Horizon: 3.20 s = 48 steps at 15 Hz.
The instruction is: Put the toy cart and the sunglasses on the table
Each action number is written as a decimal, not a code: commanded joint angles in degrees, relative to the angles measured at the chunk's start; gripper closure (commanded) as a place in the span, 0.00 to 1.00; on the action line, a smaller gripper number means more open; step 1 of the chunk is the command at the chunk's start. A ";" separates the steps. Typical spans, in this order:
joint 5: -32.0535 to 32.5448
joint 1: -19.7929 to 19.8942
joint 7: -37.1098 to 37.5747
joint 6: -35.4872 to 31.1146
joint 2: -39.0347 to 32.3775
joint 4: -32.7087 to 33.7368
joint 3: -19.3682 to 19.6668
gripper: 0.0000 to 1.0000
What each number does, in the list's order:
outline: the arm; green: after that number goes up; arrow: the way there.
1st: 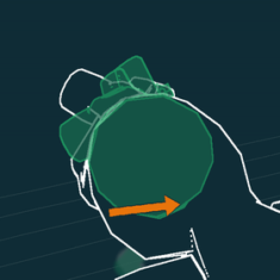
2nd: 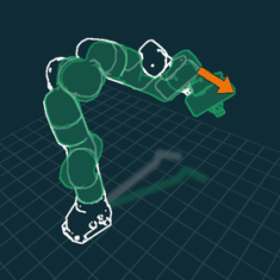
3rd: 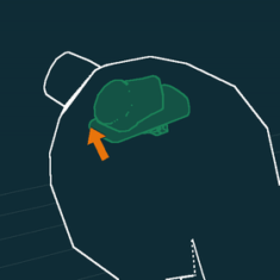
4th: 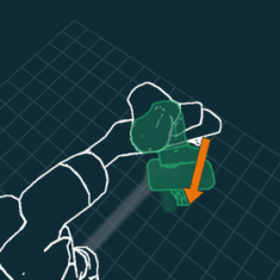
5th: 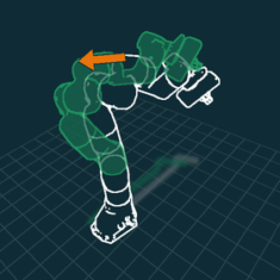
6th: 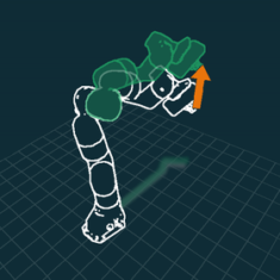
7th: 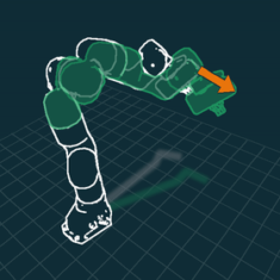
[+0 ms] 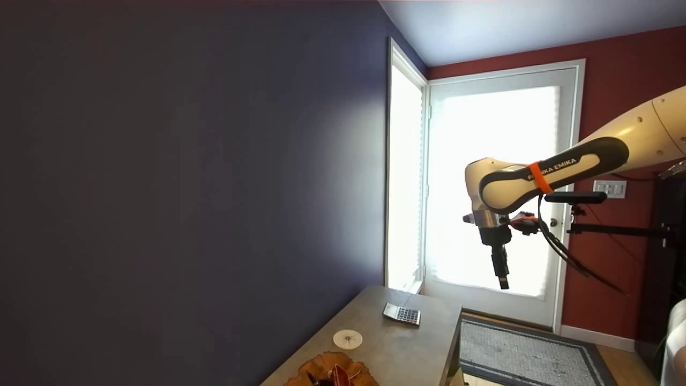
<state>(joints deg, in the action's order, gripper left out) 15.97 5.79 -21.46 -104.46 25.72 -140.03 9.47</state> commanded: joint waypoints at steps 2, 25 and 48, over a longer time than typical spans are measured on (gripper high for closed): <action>0.15 -1.31 -0.06 -0.33 -0.77 0.64 -0.87 0.00; -34.02 -12.31 -52.42 -18.38 -27.77 15.32 -9.21 0.00; -55.28 -6.78 -59.71 -45.86 -43.17 18.96 -21.04 0.00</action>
<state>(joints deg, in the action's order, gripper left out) -33.82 -4.19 -75.36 -148.46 -13.12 -124.66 -8.33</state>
